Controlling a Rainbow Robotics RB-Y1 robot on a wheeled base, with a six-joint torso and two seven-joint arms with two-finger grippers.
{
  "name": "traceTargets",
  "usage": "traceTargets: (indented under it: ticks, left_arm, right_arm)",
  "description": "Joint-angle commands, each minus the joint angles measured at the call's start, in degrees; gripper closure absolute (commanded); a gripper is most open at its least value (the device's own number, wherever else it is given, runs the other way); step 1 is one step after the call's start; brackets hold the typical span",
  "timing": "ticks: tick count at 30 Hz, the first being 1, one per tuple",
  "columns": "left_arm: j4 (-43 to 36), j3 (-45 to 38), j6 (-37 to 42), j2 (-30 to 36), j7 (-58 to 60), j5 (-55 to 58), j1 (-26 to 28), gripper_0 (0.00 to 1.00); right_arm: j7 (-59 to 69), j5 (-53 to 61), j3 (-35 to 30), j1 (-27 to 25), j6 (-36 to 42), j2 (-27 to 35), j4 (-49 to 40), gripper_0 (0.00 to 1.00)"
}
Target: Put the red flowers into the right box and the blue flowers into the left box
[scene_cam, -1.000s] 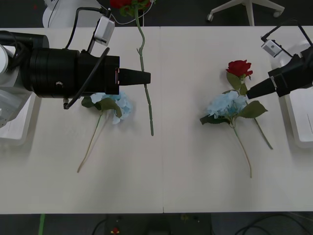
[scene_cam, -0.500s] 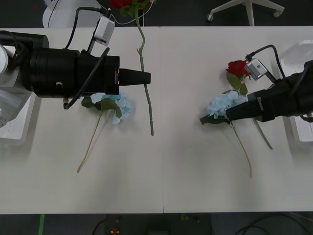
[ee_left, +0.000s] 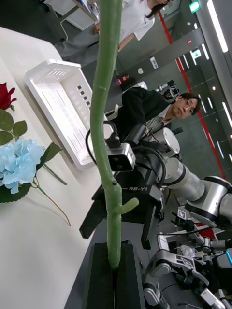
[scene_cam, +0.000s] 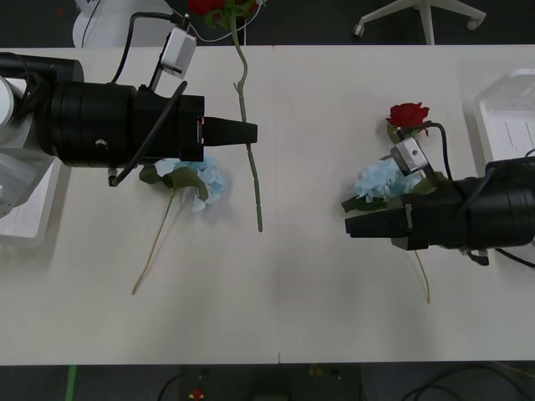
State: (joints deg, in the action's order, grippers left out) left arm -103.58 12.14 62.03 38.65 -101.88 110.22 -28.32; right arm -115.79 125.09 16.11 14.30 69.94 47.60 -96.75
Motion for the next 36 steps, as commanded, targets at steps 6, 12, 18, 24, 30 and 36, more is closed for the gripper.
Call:
traceTargets:
  ticks: [6,12,18,24,30,36]
  left_arm:
    - [-1.8,0.17,-0.33,1.96,-2.18,0.78,0.28,1.0]
    - [-1.8,0.17,-0.33,1.96,-2.18,0.78,0.28,1.0]
    - [-1.8,0.17,-0.33,1.96,-2.18,0.78,0.28,1.0]
    - [-1.8,0.17,-0.33,1.96,-2.18,0.78,0.28,1.0]
    - [-1.8,0.17,-0.33,1.96,-2.18,0.78,0.28,1.0]
    - [-1.8,0.17,-0.33,1.96,-2.18,0.78,0.28,1.0]
  right_arm:
    - [1.79,1.91,1.56,-0.85,-4.55,-9.55,-2.74,0.06]
    - [1.79,1.82,3.4,-0.85,-7.36,-13.94,-3.27,0.06]
    - [1.0,1.82,7.97,-0.85,-12.46,-15.52,-5.38,0.06]
    - [1.18,1.82,10.17,-0.76,-17.03,-18.34,-6.87,0.06]
    - [1.79,-0.02,10.17,-0.5,-19.23,-21.41,-6.87,0.06]
    - [2.85,-2.13,10.34,-0.06,-21.42,-23.7,-6.87,0.06]
